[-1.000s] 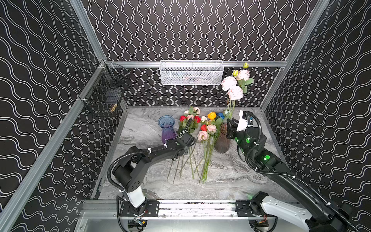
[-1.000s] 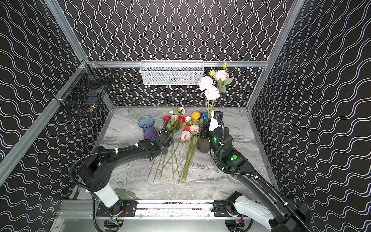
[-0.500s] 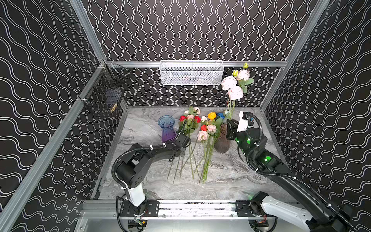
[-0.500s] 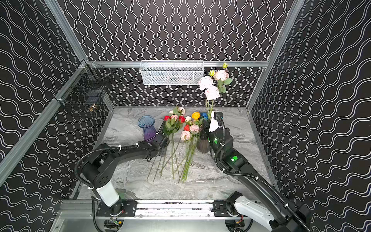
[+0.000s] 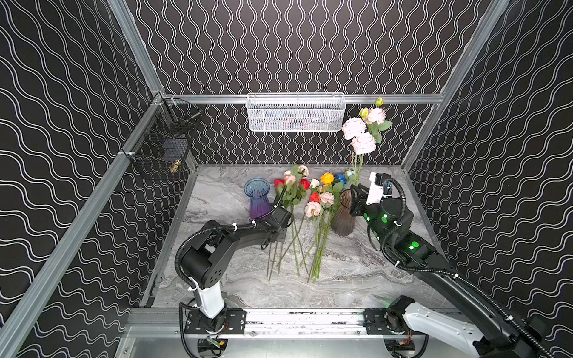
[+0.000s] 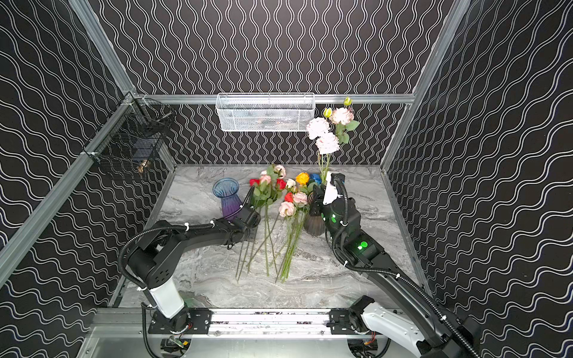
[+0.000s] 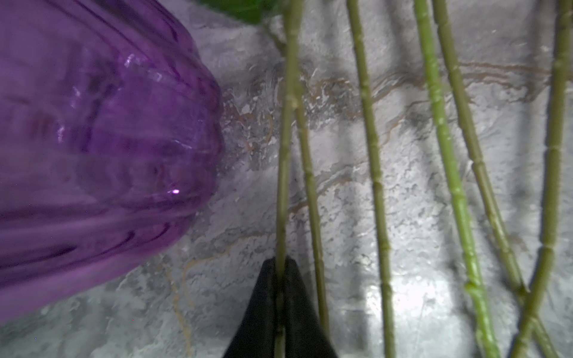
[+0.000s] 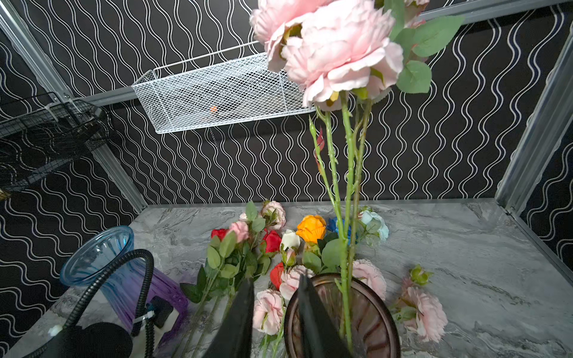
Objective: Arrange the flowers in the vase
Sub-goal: 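Reach the left gripper down into the flower pile and grasp a rose stem, then lift the pale pink rose with the left gripper toward the right gripper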
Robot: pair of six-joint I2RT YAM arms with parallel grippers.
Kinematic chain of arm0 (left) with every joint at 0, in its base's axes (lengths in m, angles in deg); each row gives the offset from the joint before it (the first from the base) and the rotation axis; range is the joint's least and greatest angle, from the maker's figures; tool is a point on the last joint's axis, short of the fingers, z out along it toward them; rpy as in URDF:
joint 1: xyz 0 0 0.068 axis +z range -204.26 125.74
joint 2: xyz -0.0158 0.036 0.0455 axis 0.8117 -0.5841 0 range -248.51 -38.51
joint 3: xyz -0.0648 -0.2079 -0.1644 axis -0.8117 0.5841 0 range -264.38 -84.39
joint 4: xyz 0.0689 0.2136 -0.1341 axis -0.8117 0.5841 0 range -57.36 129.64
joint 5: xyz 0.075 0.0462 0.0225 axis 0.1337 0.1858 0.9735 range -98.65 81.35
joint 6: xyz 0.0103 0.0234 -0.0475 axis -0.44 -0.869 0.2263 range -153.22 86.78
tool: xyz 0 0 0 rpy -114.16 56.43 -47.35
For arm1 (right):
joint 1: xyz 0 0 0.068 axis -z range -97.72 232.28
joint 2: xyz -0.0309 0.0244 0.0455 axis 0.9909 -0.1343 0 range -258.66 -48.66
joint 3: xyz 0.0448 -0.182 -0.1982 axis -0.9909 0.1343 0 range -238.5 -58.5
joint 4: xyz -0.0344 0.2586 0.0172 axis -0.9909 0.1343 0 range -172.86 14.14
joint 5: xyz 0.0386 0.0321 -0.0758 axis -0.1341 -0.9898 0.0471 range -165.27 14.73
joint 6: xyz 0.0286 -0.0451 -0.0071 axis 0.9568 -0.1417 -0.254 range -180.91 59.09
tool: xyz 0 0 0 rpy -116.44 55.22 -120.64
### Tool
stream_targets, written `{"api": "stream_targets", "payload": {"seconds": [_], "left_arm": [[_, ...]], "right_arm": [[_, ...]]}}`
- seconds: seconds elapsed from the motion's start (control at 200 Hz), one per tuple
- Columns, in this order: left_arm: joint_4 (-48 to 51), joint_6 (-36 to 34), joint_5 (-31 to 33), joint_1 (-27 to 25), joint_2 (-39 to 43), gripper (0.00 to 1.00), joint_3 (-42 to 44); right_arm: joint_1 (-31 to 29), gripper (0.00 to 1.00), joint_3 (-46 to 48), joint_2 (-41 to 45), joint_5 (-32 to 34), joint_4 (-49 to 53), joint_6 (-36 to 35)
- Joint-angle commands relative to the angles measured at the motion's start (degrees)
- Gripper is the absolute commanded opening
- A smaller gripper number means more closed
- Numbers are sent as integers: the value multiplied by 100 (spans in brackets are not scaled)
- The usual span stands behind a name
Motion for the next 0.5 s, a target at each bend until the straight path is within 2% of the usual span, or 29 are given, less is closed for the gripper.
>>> {"api": "stream_targets", "payload": {"seconds": [0.0, 0.31, 0.49], "left_arm": [[109, -3, -267, -5, 148, 2, 21], [422, 180, -435, -289, 846, 0, -105], [667, 279, -406, -474, 1531, 0, -187]], "right_arm": [[-16, 27, -15, 62, 33, -3, 79], [-24, 27, -4, 213, 2, -8, 123], [-20, 27, -46, 246, -69, 33, 127]]}}
